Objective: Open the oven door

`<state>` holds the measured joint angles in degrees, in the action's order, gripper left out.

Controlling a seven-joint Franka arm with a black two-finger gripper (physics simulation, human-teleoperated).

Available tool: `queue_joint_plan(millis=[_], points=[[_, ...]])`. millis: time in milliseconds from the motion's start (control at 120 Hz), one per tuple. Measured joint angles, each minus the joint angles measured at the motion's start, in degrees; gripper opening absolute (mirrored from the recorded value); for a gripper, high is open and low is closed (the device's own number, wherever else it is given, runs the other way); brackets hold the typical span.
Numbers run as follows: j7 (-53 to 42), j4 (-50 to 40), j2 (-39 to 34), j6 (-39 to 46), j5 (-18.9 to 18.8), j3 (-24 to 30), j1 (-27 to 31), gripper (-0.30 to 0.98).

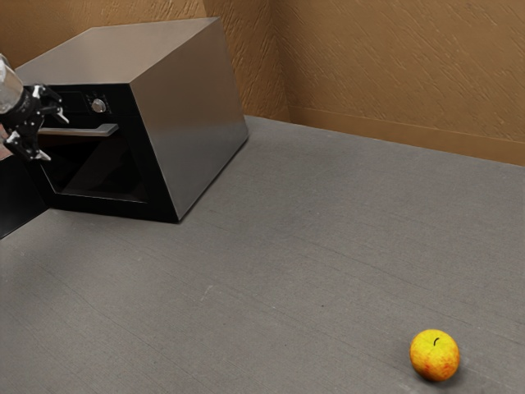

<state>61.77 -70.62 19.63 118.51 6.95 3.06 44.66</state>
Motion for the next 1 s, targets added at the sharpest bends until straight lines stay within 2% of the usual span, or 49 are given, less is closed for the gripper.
queue_joint_plan(millis=[592, 1000], points=[[-1.69, -0.47, 3.04, 1.14, 0.20, 0.02, 0.07, 0.69], [-2.21, -19.73, -9.00, 7.31, 2.68, -0.19, 0.75, 0.68]])
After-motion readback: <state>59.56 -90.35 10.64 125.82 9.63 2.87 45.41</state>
